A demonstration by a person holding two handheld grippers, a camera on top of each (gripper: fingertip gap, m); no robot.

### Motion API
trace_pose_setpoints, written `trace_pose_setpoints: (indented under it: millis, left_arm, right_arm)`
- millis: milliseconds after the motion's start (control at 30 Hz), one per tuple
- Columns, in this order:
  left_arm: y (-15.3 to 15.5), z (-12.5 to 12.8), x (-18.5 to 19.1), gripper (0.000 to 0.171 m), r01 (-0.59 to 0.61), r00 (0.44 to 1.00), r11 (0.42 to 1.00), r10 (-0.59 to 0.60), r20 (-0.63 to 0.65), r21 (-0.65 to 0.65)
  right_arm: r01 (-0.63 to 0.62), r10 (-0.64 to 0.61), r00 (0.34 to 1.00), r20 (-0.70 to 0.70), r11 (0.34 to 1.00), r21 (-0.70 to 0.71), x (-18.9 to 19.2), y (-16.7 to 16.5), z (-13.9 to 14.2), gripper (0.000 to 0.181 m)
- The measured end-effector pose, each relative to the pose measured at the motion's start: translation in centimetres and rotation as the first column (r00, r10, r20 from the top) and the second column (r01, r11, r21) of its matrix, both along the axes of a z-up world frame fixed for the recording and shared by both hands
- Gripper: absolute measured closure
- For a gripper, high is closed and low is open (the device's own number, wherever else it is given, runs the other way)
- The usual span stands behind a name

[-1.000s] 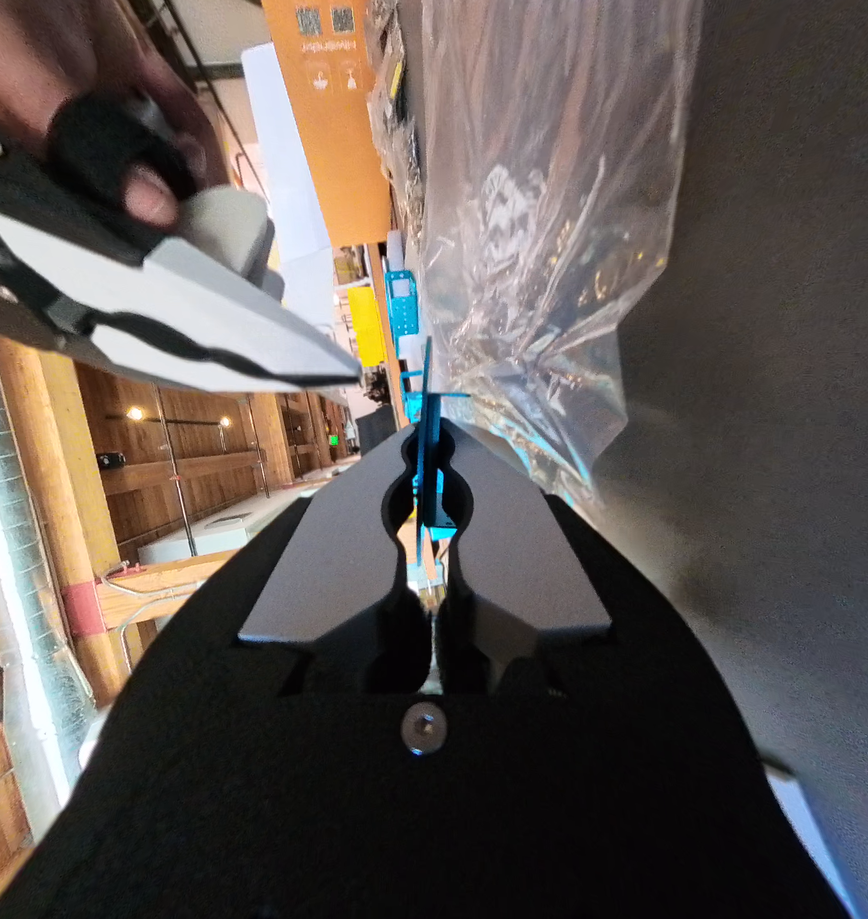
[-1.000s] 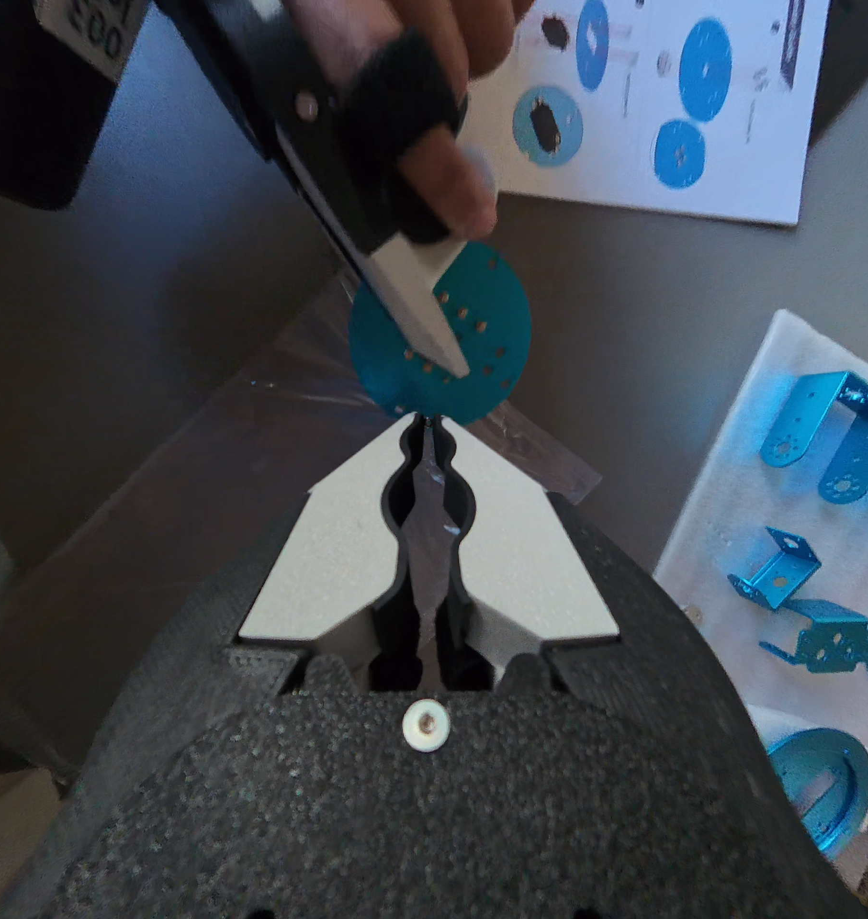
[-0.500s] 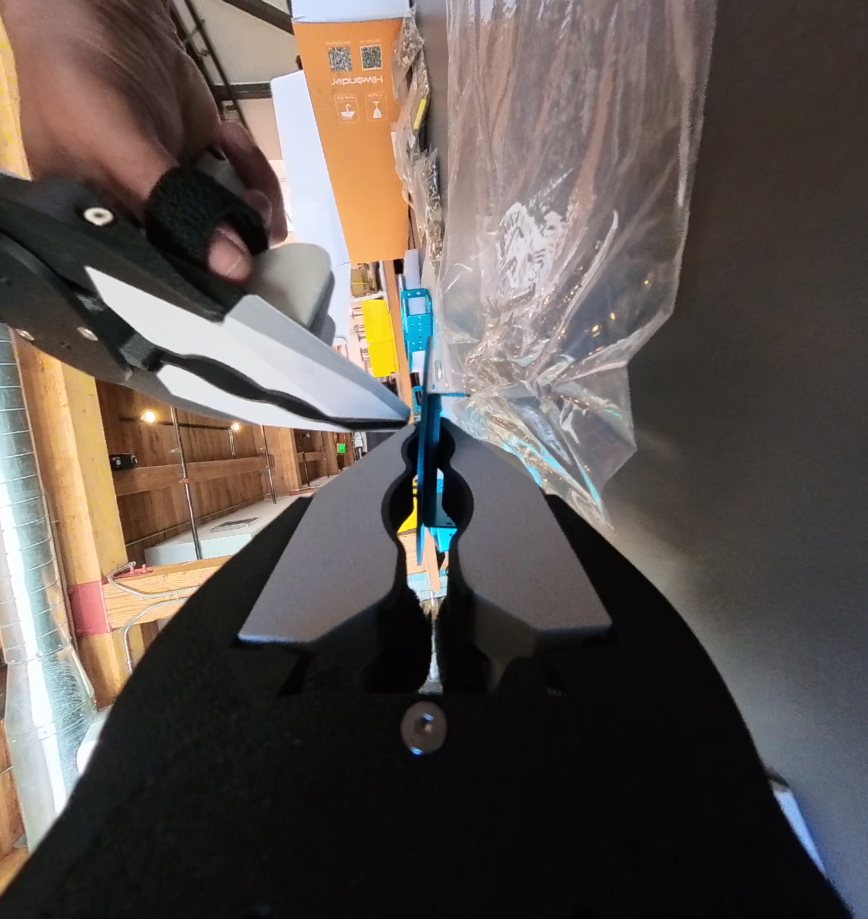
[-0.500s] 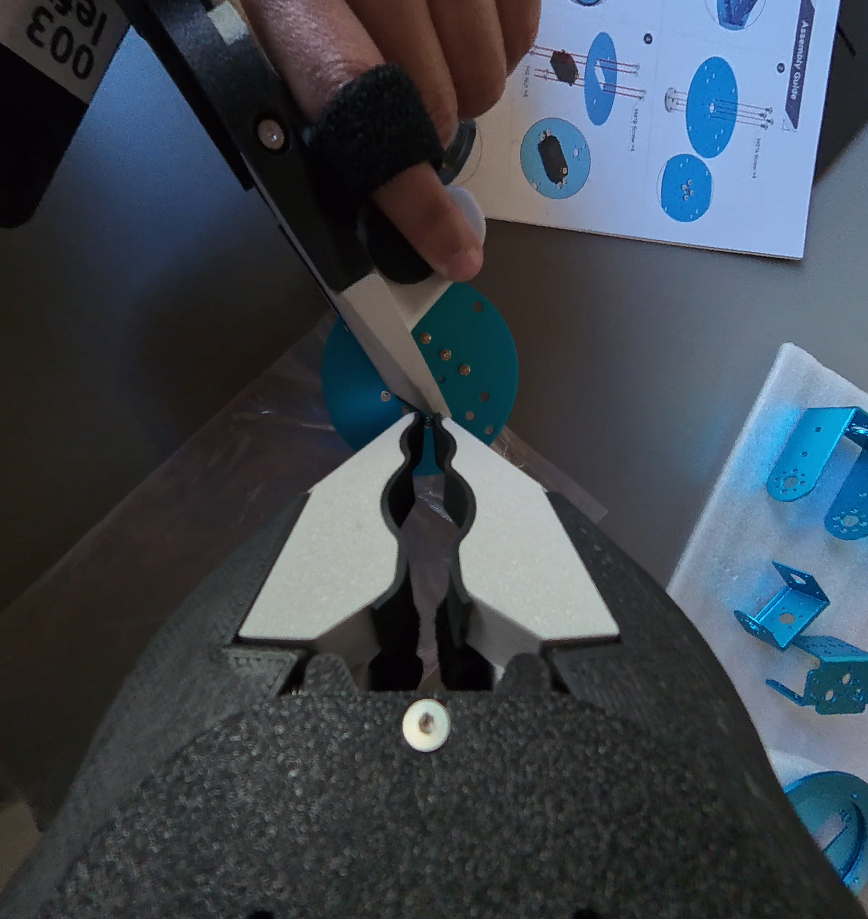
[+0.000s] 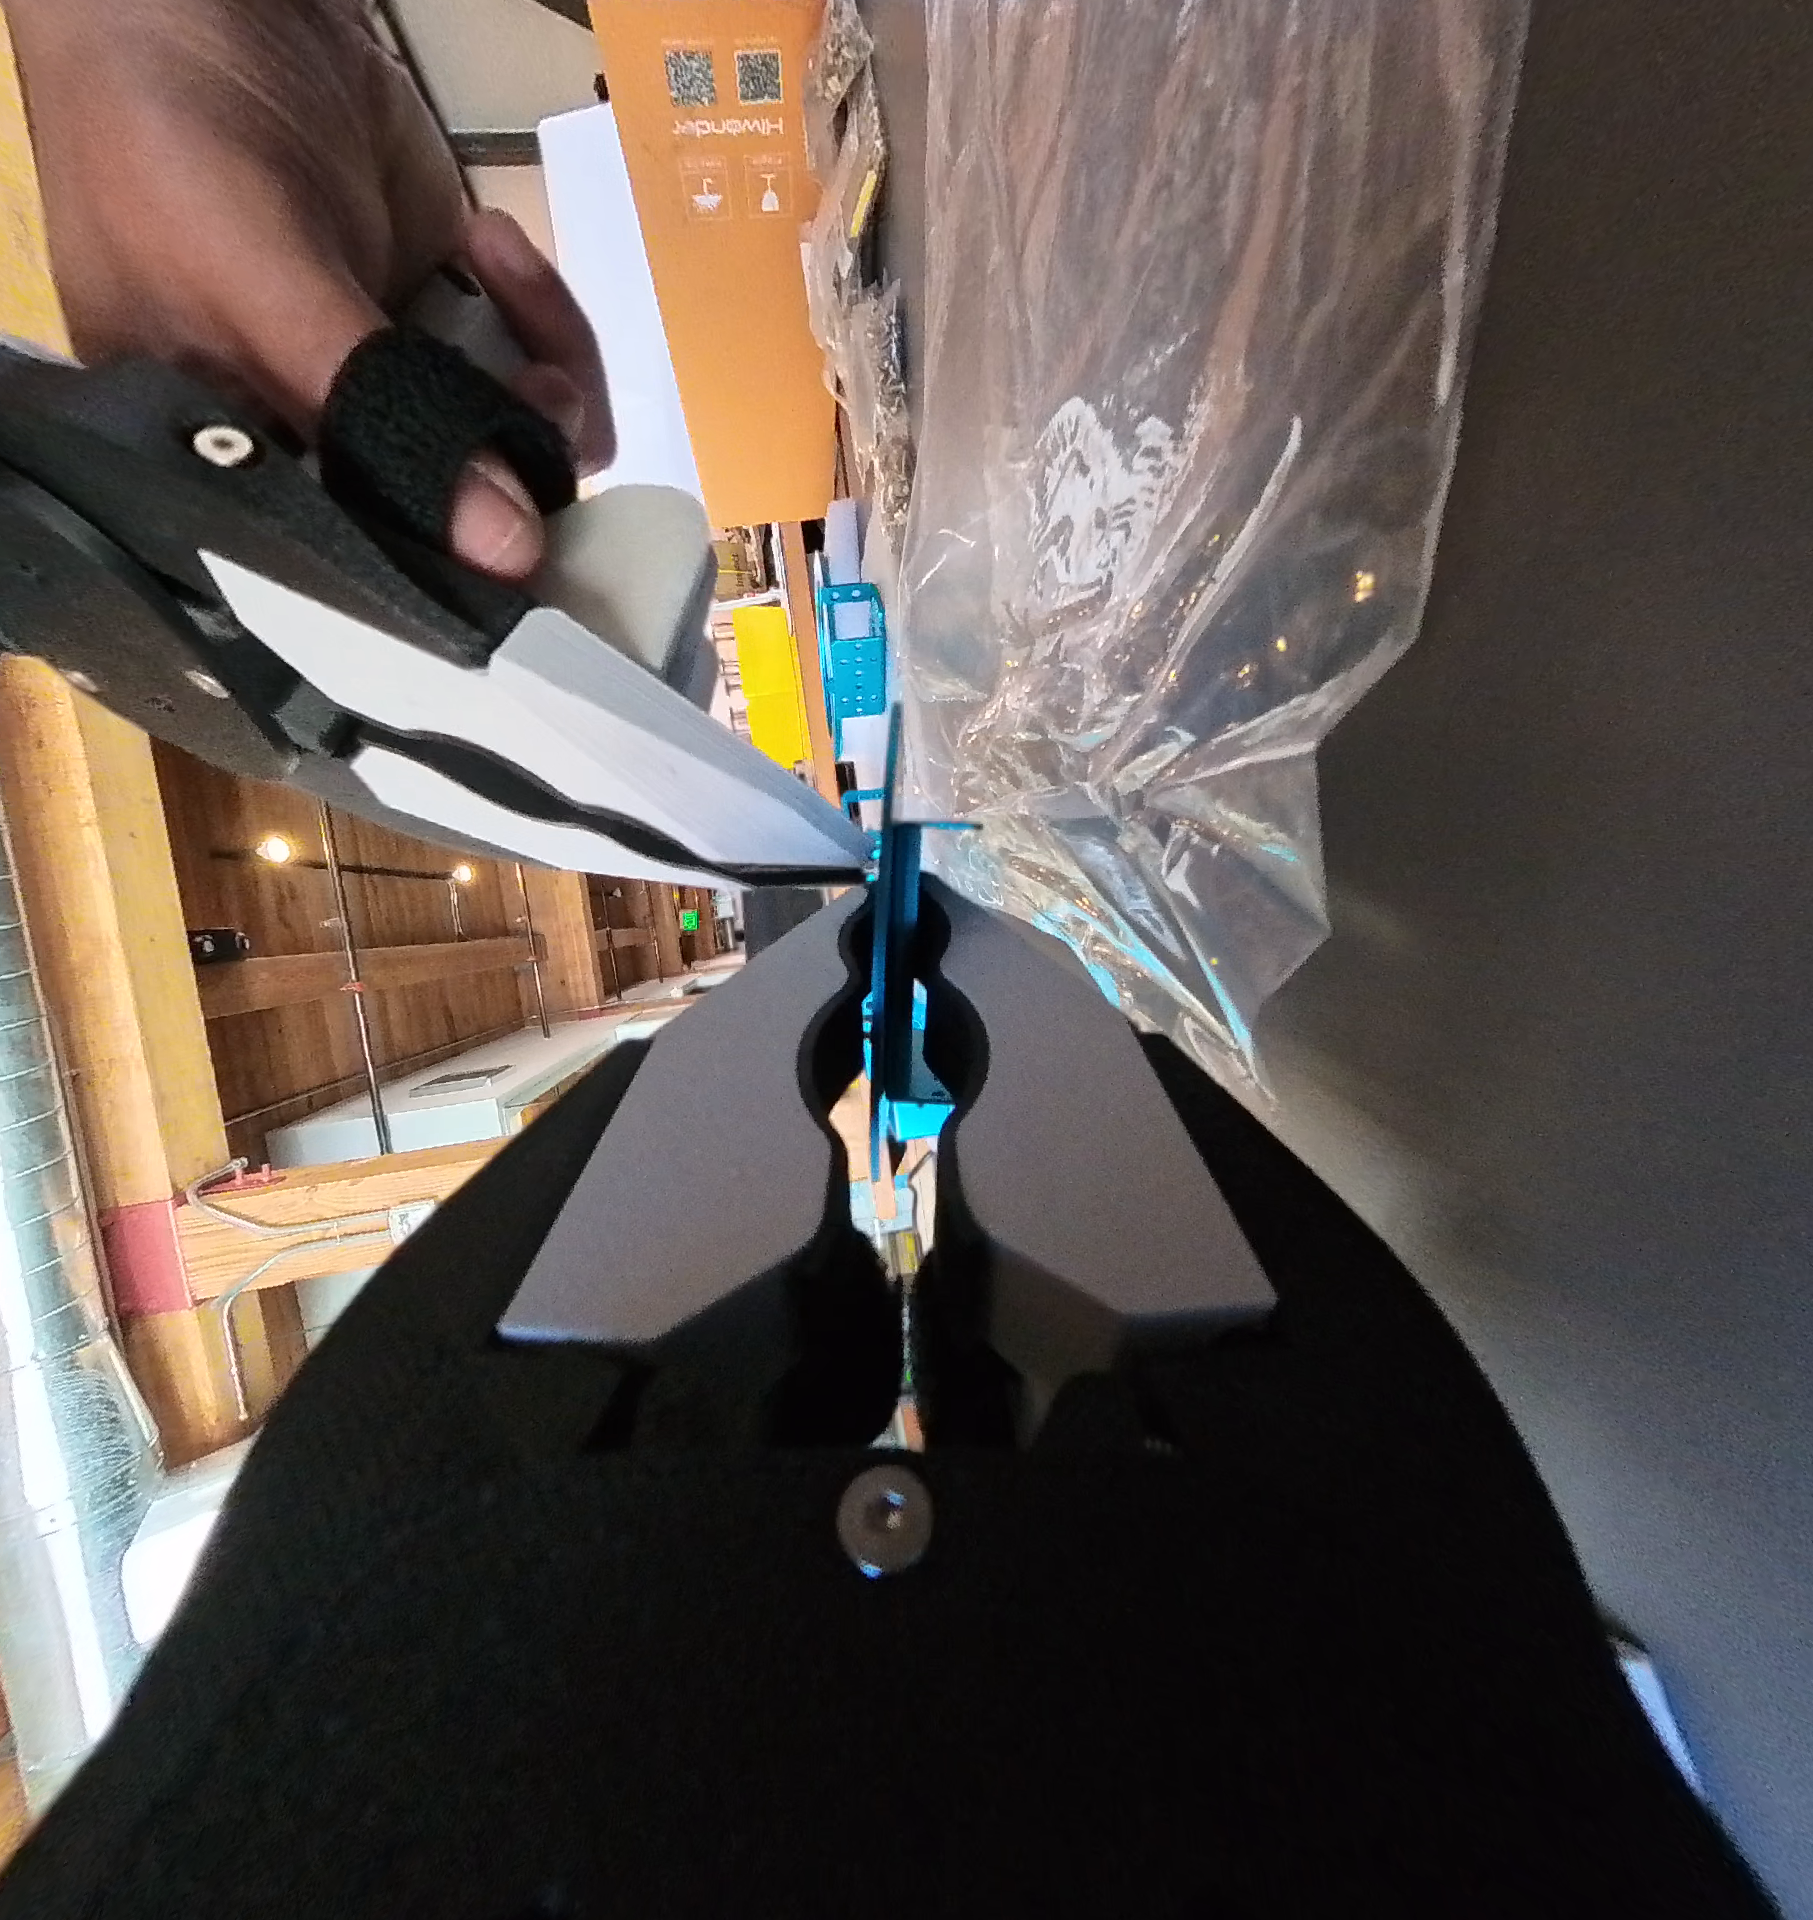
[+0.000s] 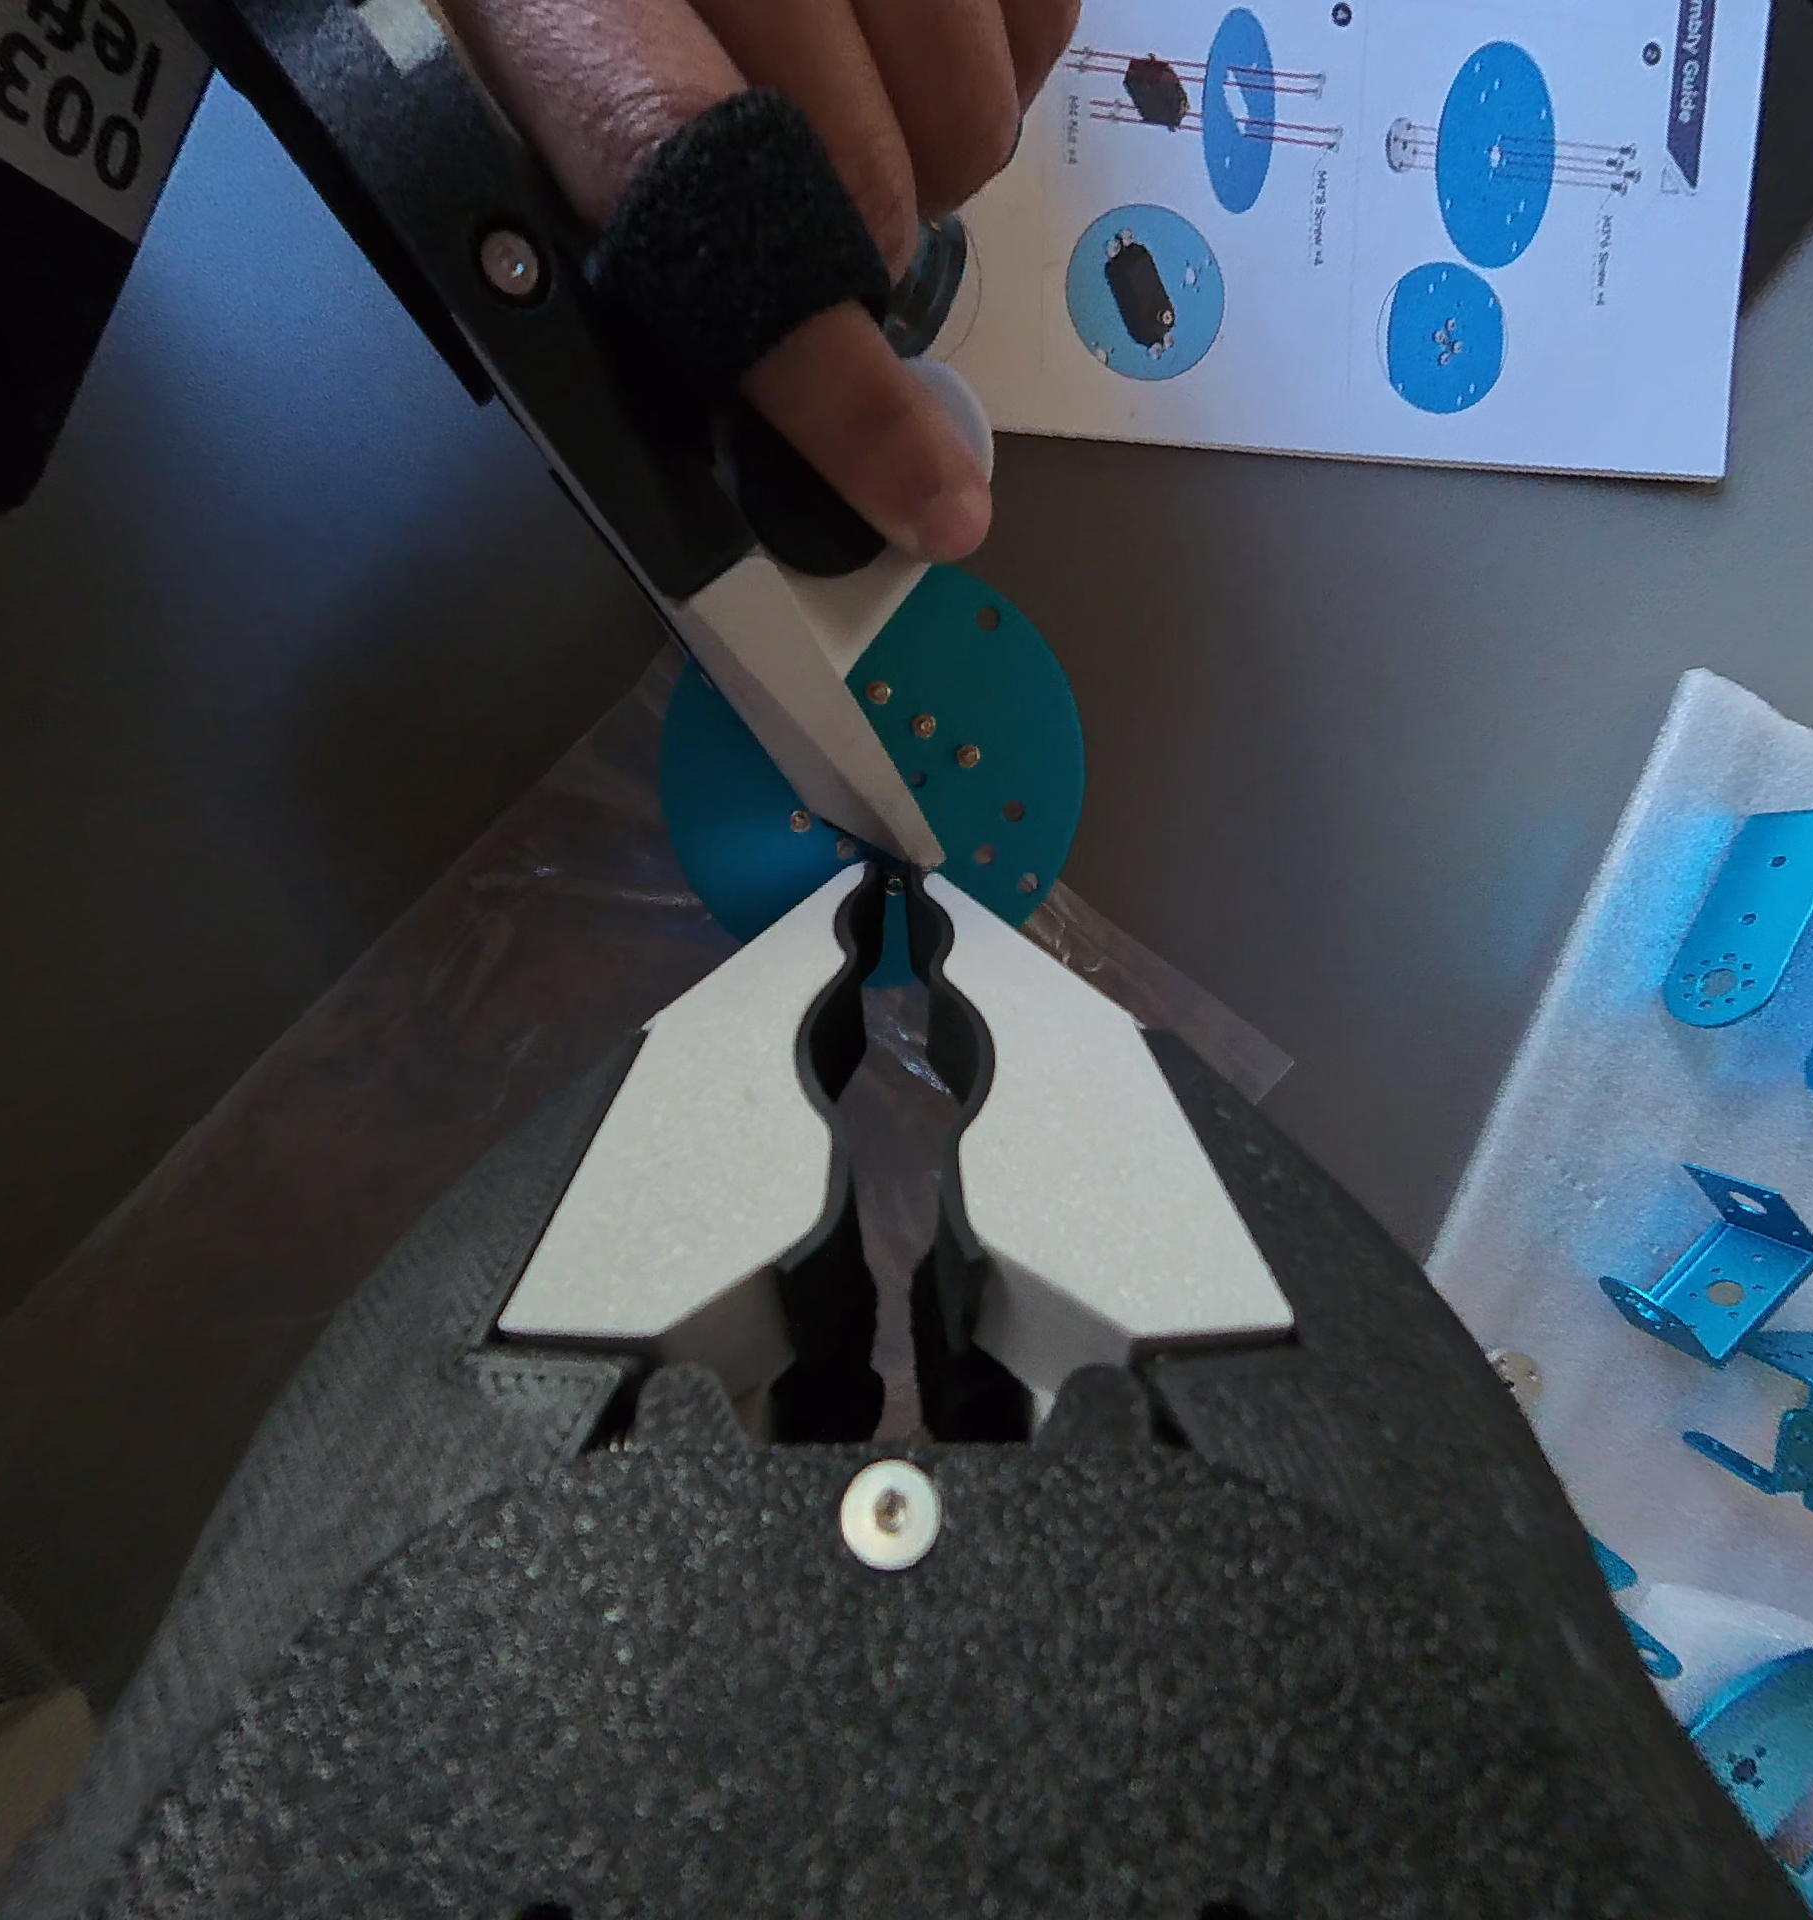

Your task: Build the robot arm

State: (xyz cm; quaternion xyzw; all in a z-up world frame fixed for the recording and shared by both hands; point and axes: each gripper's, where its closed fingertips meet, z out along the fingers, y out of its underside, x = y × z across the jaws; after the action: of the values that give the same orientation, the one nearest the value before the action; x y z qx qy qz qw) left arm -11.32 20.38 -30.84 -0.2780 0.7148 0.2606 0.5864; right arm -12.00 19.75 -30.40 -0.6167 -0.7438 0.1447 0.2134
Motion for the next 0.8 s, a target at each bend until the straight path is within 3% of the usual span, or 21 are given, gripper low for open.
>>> trace_pose_setpoints:
  millis: [800]
  left_arm:
    - [0.5, 1.4, -0.2, 0.171, -0.018, 0.993, 0.997, 0.026, 0.114, -0.069]
  right_arm:
    - [0.077, -0.081, 0.995, -0.058, 0.995, -0.066, -0.3, 0.8, 1.3, 0.177]
